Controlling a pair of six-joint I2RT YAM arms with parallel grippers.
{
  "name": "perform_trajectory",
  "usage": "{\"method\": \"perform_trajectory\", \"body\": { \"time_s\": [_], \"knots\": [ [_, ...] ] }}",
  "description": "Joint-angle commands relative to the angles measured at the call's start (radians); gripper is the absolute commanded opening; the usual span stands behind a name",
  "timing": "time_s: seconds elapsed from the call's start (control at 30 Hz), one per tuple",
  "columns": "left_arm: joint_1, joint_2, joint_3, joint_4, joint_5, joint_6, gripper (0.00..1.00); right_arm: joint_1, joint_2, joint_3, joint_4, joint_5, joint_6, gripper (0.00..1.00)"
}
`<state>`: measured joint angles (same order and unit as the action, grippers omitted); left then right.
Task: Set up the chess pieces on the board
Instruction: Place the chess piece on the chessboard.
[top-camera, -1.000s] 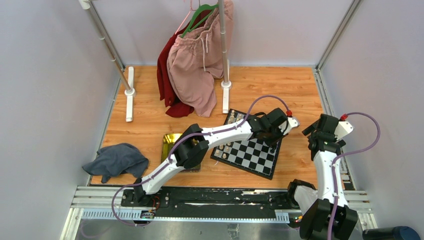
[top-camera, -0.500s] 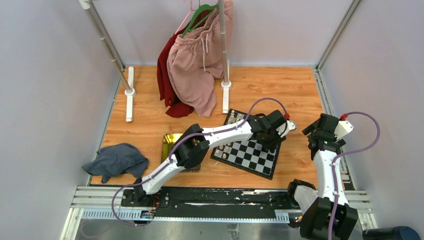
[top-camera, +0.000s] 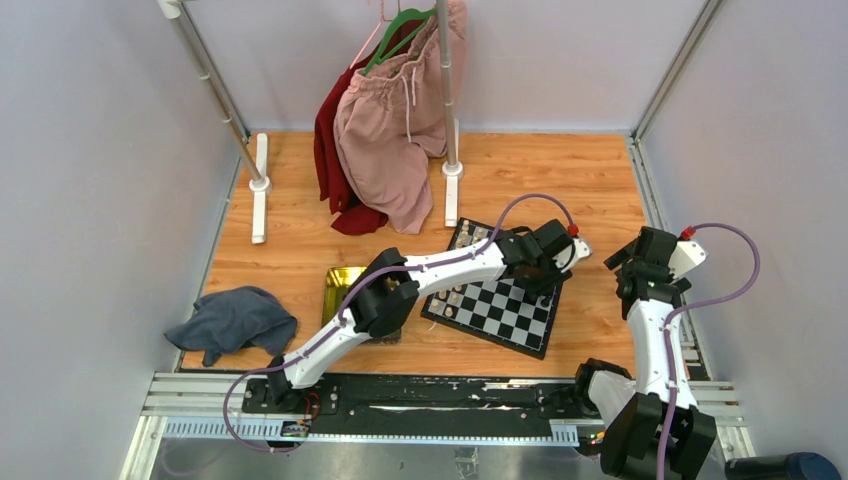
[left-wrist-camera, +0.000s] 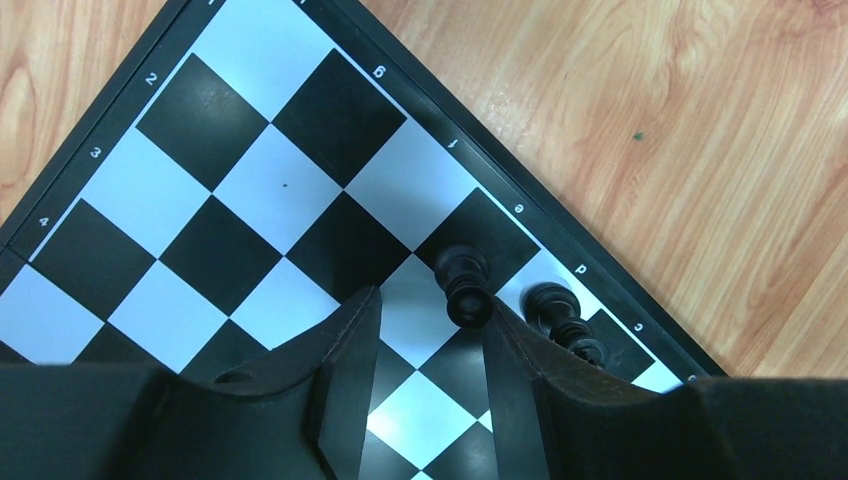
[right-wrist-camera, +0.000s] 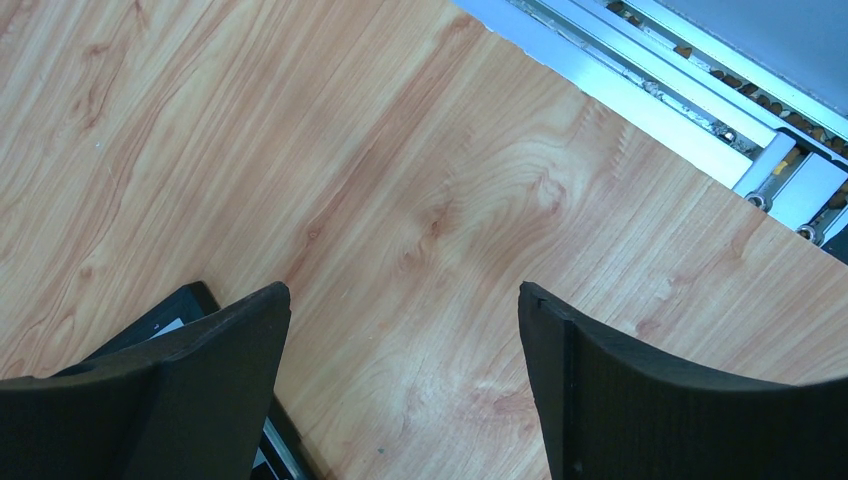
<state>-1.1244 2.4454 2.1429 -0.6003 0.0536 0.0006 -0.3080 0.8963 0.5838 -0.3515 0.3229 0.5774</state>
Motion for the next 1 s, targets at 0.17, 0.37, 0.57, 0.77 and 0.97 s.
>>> {"method": "perform_trajectory", "body": {
  "time_s": [0.17,0.37,0.57,0.77,0.97],
  "knots": [
    [0.019,-0.056,-0.090,0.026,-0.052,0.004,0.47,-0.004,0.003,0.007,0.002,-0.002,-0.005,0.87],
    [0.024,-0.102,-0.147,0.031,-0.052,0.008,0.46,-0.002,0.000,0.007,-0.003,-0.002,-0.010,0.87],
    [0.025,-0.135,-0.183,0.035,-0.052,0.009,0.45,-0.002,-0.003,0.011,-0.014,-0.024,-0.021,0.86],
    [0.024,-0.153,-0.215,0.077,-0.076,-0.007,0.36,-0.002,-0.006,0.014,-0.028,-0.042,-0.028,0.84],
    [0.026,-0.141,-0.216,0.125,-0.087,-0.052,0.14,-0.002,-0.007,0.016,-0.027,-0.043,-0.031,0.79]
  ]
}}
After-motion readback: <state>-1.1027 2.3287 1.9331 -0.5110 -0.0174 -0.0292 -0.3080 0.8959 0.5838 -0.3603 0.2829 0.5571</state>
